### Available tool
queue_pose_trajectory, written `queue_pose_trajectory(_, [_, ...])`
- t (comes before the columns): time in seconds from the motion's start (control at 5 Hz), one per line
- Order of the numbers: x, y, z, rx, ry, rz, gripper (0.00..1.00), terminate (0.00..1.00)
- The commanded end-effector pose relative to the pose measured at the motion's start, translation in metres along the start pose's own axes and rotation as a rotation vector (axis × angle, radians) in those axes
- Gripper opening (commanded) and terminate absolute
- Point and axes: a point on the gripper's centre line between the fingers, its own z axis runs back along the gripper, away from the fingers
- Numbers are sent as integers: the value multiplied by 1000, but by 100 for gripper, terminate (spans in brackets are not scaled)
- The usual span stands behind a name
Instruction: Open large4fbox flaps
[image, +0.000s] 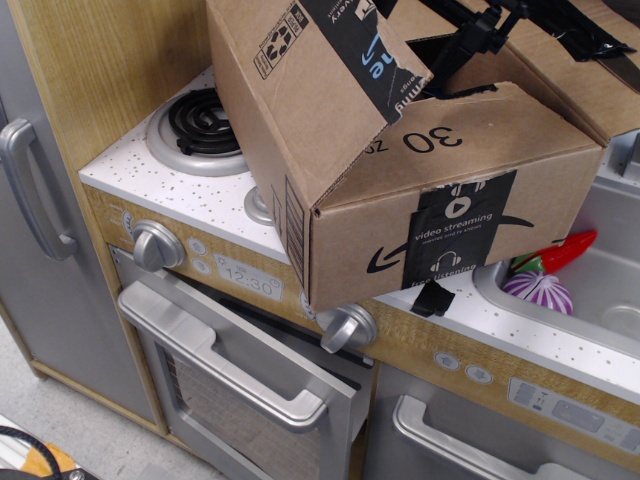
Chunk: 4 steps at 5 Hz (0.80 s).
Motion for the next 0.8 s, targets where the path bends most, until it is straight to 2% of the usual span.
queue_pose_trajectory(0.0, [-27, 41, 24, 0, -88, 56, 100, 0])
queue_pose_trajectory(0.2, [-38, 57, 7, -26, -102, 87, 100, 0])
queue_pose_trajectory(0.6, [-45, 67, -37, -129, -165, 147, 100, 0])
